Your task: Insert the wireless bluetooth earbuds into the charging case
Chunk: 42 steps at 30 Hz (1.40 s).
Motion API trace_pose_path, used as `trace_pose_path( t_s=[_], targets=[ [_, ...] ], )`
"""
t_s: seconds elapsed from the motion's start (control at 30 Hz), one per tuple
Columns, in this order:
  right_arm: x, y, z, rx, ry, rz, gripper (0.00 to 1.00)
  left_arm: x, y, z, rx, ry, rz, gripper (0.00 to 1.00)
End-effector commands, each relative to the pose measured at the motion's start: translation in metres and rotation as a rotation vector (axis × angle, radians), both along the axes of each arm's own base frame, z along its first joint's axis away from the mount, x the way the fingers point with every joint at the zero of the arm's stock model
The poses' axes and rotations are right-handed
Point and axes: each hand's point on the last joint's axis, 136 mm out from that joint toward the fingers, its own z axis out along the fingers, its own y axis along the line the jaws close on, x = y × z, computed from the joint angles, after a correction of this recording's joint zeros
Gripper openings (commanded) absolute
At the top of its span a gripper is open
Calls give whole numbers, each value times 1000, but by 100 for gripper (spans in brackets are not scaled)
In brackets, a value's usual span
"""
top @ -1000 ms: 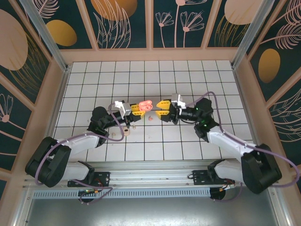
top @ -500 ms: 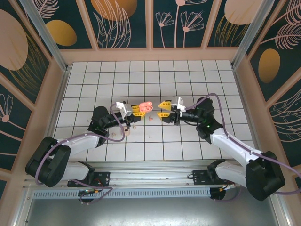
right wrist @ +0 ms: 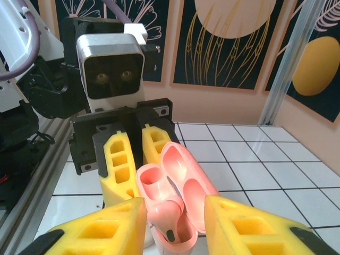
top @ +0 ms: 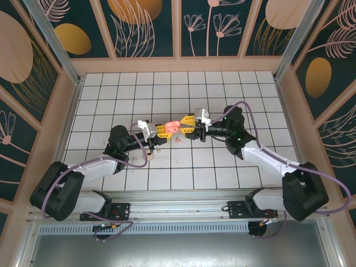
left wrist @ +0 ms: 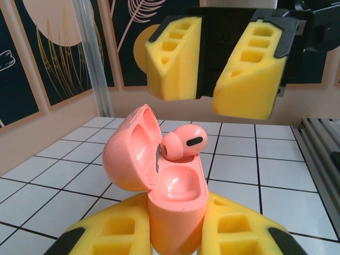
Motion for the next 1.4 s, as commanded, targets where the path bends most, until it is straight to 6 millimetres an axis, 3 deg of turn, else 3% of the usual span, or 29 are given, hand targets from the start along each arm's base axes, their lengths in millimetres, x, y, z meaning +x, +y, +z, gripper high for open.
trace_pose_path(
  t_s=[0.0,0.47,0.67,1.07,1.37],
  targets=[
    [-2,6,12,19,-45,40,32,-2,-5,12,-12,-44,-31,10],
    [5,10,-3,-11,-12,46,18,-3,-5,14,-8,-49,-31,10],
    [9,9,-16,-78,10,18,20,0,-3,10,12,-50,-12,11],
    [-8,1,13,-50,-57,41,25,3,-3,4,40,-46,7,11],
    [-10,13,7,-53,-32,93,23,2,-3,7,37,-51,6,11]
  ],
)
